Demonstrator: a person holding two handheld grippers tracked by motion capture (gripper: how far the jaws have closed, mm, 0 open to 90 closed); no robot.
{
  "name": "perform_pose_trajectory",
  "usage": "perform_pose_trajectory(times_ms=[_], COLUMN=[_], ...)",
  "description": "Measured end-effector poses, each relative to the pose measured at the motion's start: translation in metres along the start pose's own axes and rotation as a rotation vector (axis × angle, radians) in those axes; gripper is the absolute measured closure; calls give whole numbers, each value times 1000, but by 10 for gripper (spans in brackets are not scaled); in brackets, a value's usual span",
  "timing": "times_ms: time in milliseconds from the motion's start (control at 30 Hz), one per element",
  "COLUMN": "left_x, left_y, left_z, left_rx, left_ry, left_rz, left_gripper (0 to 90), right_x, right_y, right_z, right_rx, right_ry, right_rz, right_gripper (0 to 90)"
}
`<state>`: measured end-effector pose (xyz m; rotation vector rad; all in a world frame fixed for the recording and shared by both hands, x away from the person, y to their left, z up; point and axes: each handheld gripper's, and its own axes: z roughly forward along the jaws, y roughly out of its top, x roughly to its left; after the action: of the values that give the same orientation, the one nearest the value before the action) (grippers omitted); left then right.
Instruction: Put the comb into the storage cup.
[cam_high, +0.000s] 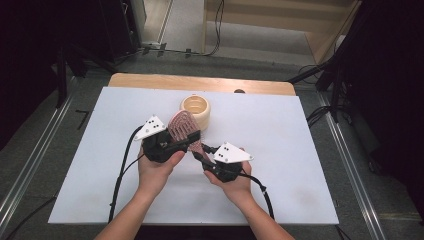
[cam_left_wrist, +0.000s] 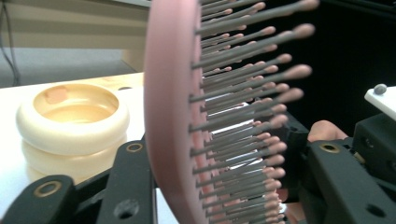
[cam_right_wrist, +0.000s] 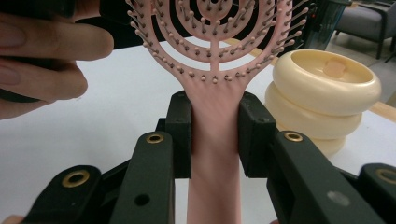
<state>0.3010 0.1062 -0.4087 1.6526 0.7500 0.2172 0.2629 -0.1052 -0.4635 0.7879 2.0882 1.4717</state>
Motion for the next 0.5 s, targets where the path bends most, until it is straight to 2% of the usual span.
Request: perform_pose_trajectory(times_ms=[67, 100, 200, 367, 400, 433, 467, 500], left_x=[1, 2, 2, -2, 0, 0, 1, 1], left_y=[0, 1, 1, 5, 6, 6, 7, 7], left_z=[0, -1, -2, -4, -5, -5, -6, -6], left_rx=[1, -3, -9, -11, -14, -14, -21, -21], left_ry=[-8, -26, -40, -50, -56, -56, -54, -54], left_rz=[-8, -19, -20, 5, -1, -1, -7, -7], left_gripper=[576, 591, 615, 627, 629, 629, 629, 629], right_x=[0, 1, 2, 0, -4, -4, -6, -6], right_y=[0, -1, -1, -2, -1, -1, -1, -1], right_z=[0, 1, 3, 4, 5, 5, 6, 6], right_rx=[0, -2, -5, -29, -46, -46, -67, -67], right_ry=[-4, -3, -6, 21, 59, 59, 64, 64], right_rz=[-1, -3, -13, -13, -1, -1, -14, -14], right_gripper=[680, 680, 680, 674, 599, 599, 487, 487])
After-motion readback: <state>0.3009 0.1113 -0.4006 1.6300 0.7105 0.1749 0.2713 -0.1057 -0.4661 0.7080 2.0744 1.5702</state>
